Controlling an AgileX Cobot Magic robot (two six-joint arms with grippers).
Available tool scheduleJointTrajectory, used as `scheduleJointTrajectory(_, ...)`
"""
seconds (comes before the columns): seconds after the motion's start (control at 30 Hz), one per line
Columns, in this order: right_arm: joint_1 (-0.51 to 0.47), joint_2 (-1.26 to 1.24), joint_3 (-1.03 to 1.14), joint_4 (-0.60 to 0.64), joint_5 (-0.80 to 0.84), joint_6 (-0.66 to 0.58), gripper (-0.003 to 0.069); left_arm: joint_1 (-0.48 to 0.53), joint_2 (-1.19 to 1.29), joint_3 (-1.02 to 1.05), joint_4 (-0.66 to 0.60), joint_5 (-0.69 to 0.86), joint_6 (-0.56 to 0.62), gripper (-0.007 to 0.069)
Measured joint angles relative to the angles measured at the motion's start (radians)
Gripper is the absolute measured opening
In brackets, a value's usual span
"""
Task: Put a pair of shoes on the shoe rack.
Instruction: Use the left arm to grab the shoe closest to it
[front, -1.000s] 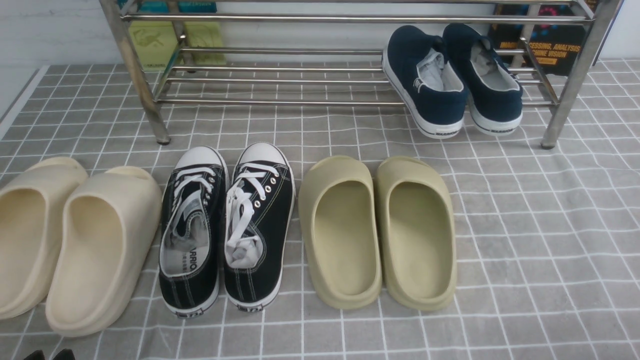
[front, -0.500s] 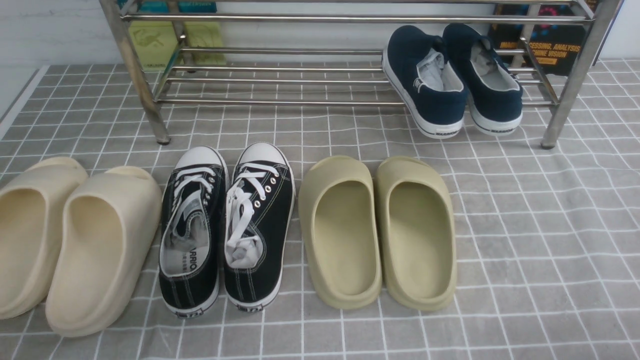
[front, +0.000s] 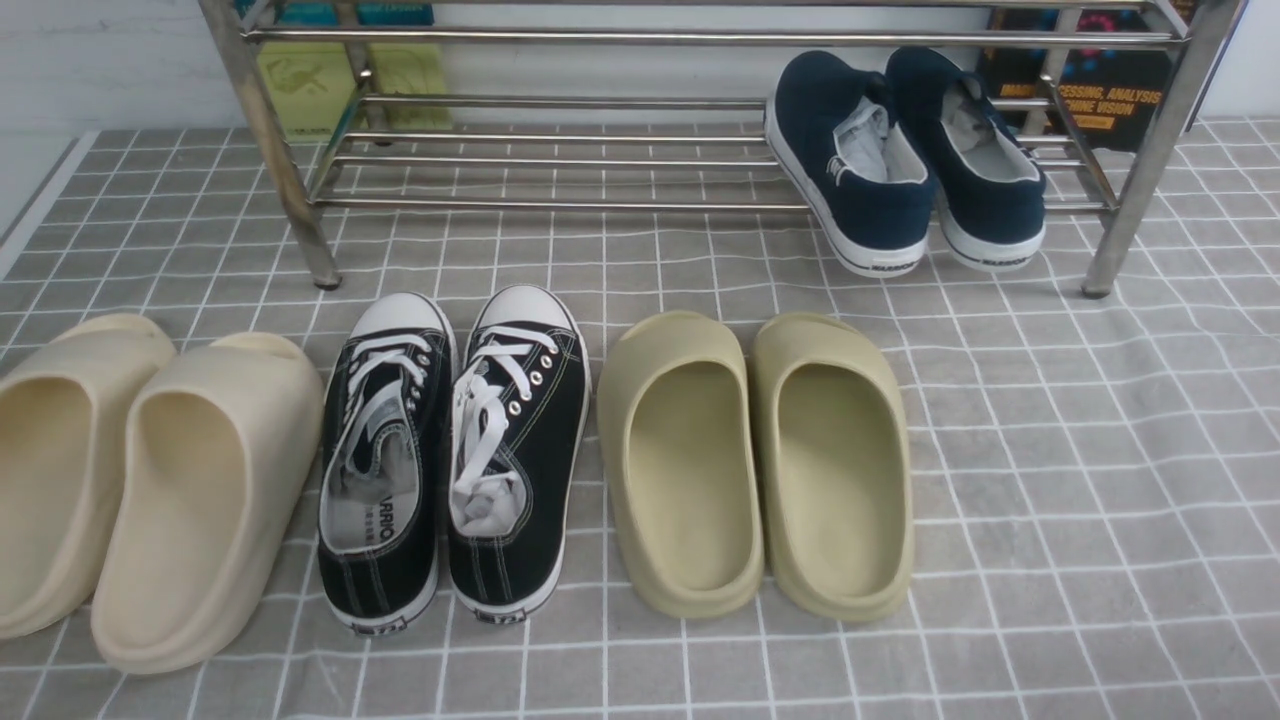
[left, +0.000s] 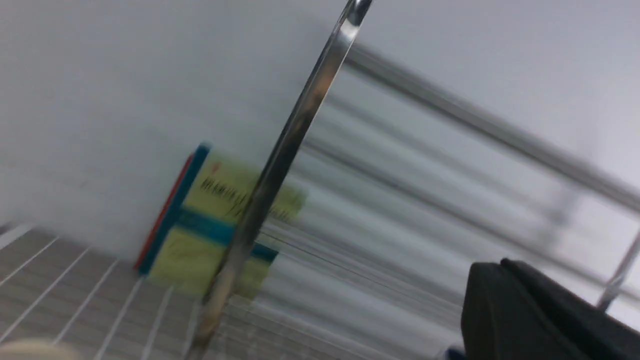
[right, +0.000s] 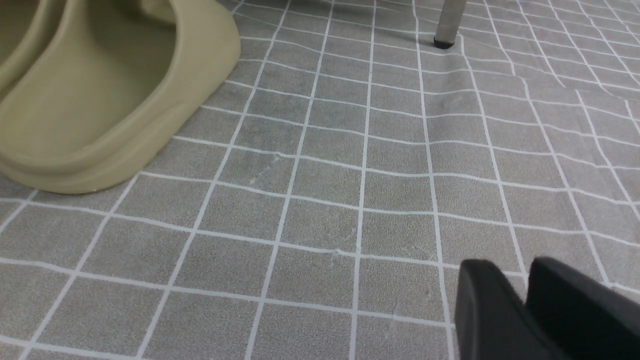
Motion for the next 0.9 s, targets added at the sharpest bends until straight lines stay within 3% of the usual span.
scheduleJointTrajectory(0.07,0.000,0.000,0.000,0.000,0.000,0.000,0.0163,0.000,0.102,-0.054,0.055,0.165,0.001,-0.0013)
scheduleJointTrajectory(0.17,0.000,0.000,0.000,0.000,0.000,0.000,0.0164,0.000,0.273,-0.082,0.107,0.284,-0.013,-0.0013)
scheduleJointTrajectory(0.37,0.000,0.000,0.000,0.000,0.000,0.000,0.0172,0.000,0.573,-0.101,0.110,0.304,-0.155,-0.0013)
scheduleJointTrajectory(0.53,0.000,0.000,0.000,0.000,0.000,0.000,0.0178,0.000,0.763,-0.169,0.070,0.322,-0.177,-0.0013)
scheduleJointTrajectory(0.73,0.000,0.000,0.000,0.000,0.000,0.000,0.0184,0.000,0.953,-0.334,-0.166,0.395,0.101,-0.0003)
scheduleJointTrajectory(0.77,0.000,0.000,0.000,0.000,0.000,0.000,0.0185,0.000,0.981,-0.357,-0.217,0.410,0.173,0.0017)
scheduleJointTrajectory(0.83,0.000,0.000,0.000,0.000,0.000,0.000,0.0190,0.000,1.057,-0.391,-0.358,0.456,0.355,0.0134)
scheduleJointTrajectory(0.9,0.000,0.000,0.000,0.000,0.000,0.000,0.0193,-0.001,1.084,-0.395,-0.404,0.473,0.413,0.0199)
